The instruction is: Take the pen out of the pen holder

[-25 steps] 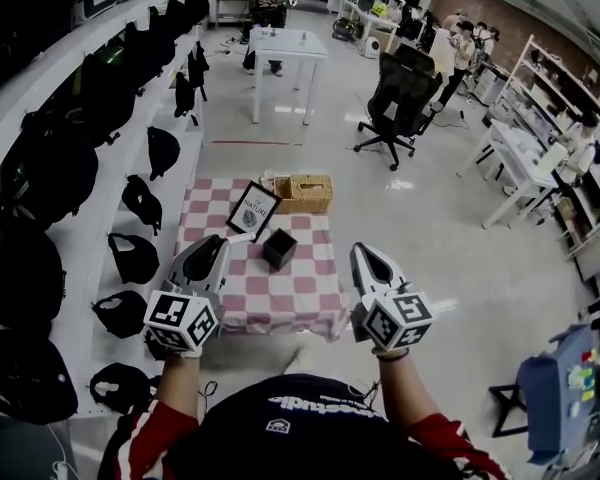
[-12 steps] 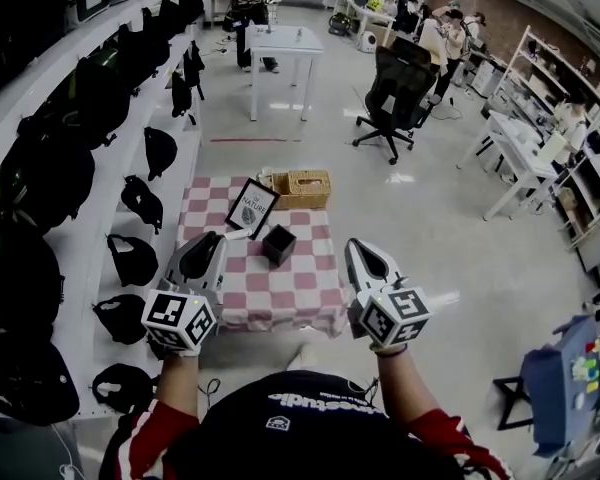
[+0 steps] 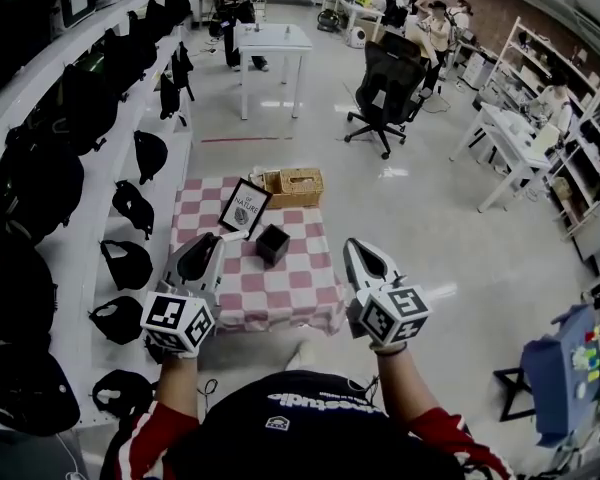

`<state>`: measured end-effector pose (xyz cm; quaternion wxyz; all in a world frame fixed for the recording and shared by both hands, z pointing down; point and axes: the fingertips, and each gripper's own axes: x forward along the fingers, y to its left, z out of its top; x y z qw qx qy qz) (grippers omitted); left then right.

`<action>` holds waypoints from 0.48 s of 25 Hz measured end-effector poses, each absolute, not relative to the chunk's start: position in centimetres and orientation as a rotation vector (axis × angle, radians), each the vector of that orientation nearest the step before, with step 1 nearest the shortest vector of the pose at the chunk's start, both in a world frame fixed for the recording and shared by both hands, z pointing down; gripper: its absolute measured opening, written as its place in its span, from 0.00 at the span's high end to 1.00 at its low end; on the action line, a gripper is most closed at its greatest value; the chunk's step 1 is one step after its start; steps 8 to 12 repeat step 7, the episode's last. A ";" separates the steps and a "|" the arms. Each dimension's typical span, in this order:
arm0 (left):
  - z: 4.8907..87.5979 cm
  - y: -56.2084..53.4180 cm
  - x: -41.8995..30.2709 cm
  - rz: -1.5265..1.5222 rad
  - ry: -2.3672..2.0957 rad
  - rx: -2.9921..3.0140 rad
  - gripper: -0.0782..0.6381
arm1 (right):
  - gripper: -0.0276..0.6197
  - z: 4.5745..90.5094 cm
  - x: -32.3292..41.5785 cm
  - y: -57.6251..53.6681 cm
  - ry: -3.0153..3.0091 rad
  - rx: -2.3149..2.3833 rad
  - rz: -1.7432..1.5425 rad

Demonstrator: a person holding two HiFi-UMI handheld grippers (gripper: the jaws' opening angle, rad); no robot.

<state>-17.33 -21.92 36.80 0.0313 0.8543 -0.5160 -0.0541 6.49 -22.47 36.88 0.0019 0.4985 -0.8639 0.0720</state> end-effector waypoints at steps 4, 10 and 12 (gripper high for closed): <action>37.0 -22.2 -16.9 -0.152 -1.583 2.643 0.79 | 0.96 37.1 6.6 -22.6 -2.705 1.564 0.233; 37.4 -22.4 -16.8 -0.142 -1.581 2.647 0.79 | 0.96 37.4 6.4 -22.8 -2.703 1.556 0.237; 37.4 -22.4 -16.8 -0.142 -1.581 2.647 0.79 | 0.96 37.4 6.4 -22.8 -2.703 1.556 0.237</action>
